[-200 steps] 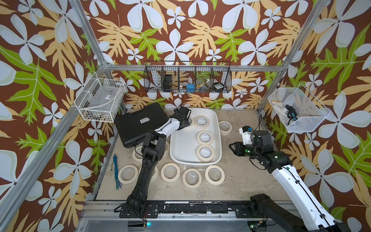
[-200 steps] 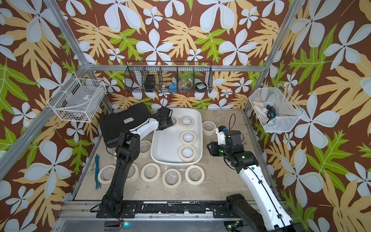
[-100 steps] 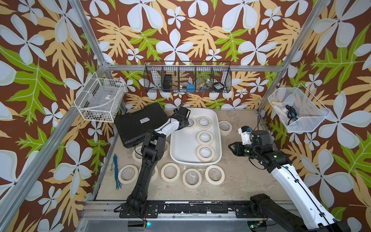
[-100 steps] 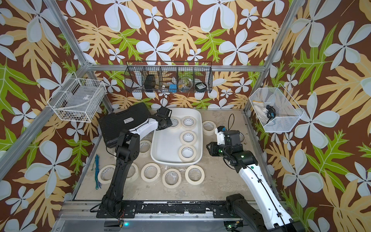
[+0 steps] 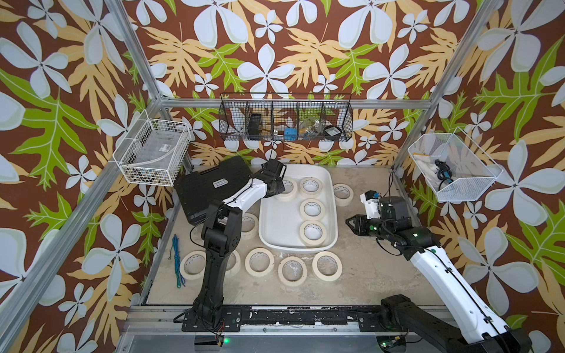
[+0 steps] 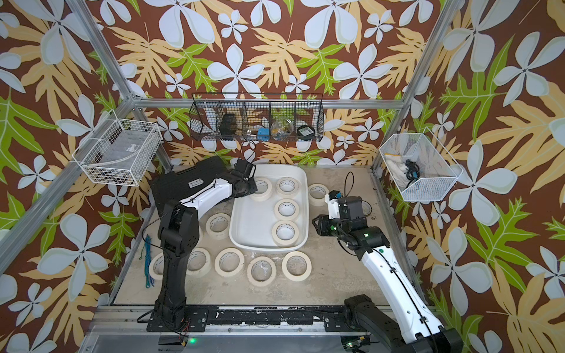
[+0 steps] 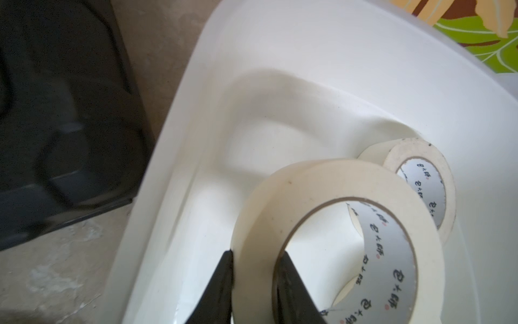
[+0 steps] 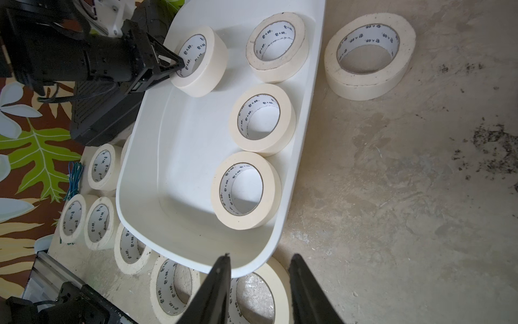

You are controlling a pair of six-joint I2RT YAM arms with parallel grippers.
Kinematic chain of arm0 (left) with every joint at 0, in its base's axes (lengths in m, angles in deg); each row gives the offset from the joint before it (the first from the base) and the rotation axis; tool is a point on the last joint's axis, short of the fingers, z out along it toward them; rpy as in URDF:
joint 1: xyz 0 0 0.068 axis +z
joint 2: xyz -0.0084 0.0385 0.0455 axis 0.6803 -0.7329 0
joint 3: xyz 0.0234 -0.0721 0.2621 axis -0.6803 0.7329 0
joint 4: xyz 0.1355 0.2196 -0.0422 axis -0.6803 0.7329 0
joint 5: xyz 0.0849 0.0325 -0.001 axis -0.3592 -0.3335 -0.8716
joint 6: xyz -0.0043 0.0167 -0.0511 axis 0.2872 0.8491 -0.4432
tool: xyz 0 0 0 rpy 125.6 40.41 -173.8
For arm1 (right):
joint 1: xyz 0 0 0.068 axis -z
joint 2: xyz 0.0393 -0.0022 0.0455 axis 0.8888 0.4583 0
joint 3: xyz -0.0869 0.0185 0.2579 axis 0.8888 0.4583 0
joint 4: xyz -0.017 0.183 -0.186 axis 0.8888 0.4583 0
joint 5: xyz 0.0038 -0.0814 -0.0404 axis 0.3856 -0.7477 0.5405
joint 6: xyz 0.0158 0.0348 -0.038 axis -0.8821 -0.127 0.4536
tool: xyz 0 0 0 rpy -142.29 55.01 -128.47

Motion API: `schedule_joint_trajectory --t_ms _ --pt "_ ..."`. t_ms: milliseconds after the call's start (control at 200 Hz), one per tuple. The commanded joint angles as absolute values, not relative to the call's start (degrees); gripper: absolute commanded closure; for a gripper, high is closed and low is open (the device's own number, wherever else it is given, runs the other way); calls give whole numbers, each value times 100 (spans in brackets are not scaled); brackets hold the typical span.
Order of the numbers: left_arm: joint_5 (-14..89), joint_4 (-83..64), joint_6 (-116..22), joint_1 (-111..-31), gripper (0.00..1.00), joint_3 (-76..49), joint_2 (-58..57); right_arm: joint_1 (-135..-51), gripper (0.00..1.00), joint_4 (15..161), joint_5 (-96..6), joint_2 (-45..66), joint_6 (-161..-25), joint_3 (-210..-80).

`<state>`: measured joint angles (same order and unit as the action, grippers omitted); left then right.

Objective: Take out the art tape in the storage box
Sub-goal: Pick up the art tape from the storage box.

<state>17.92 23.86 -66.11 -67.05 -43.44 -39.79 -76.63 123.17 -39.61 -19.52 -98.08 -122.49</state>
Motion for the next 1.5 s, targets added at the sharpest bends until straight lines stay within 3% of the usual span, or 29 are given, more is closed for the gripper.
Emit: schedule_joint_trajectory --t_ms 0,560,816,1081,1491 --pt "1651 2408 -6460 -6754 78 -3934 -3505 -7760 61 12065 -4002 -1785 -9869 -12423" --pt "1463 2526 -6653 -7872 78 -1924 -1370 -8871 58 11471 -4598 204 -9907 -13919" --pt "1445 2364 -6625 -8018 78 -1327 -751 -9249 57 11276 -4628 1149 -9734 -14445" --pt "1485 2318 -6519 -8031 78 -1025 -546 -9642 50 11278 -4675 1893 -9501 -14859" --pt "1626 2338 -6470 -8031 78 -906 -588 -9927 50 11319 -4775 2433 -9290 -15047"
